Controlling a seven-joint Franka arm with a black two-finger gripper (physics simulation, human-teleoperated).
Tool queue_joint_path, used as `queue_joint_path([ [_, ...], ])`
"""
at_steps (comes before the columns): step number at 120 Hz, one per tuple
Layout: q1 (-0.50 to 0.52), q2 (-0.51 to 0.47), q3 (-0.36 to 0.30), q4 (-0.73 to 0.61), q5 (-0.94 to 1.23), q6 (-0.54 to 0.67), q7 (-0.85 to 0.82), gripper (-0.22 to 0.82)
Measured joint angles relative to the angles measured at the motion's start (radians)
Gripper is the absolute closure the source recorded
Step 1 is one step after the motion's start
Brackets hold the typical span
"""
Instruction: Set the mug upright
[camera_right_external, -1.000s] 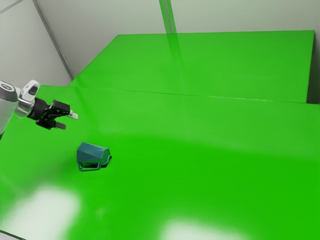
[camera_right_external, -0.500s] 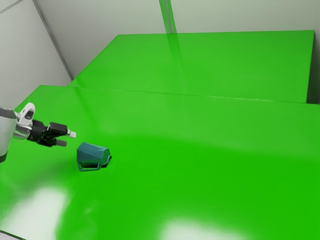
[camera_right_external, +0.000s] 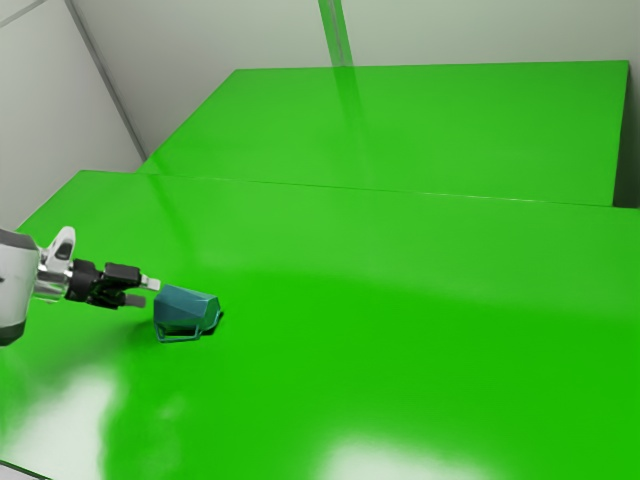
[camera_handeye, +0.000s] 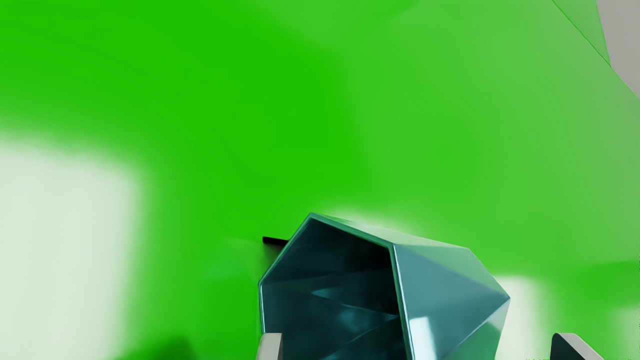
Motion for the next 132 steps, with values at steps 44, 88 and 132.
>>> queue_joint_path([
  [44,-0.017,0.036,0.000,0.000,-0.017,-0.020,0.072,0.02],
  [88,-0.030,0.045,0.000,0.000,-0.072,-0.031,0.133,0.02],
  [132,-0.054,0.061,0.000,0.000,-0.095,-0.047,0.177,0.02],
])
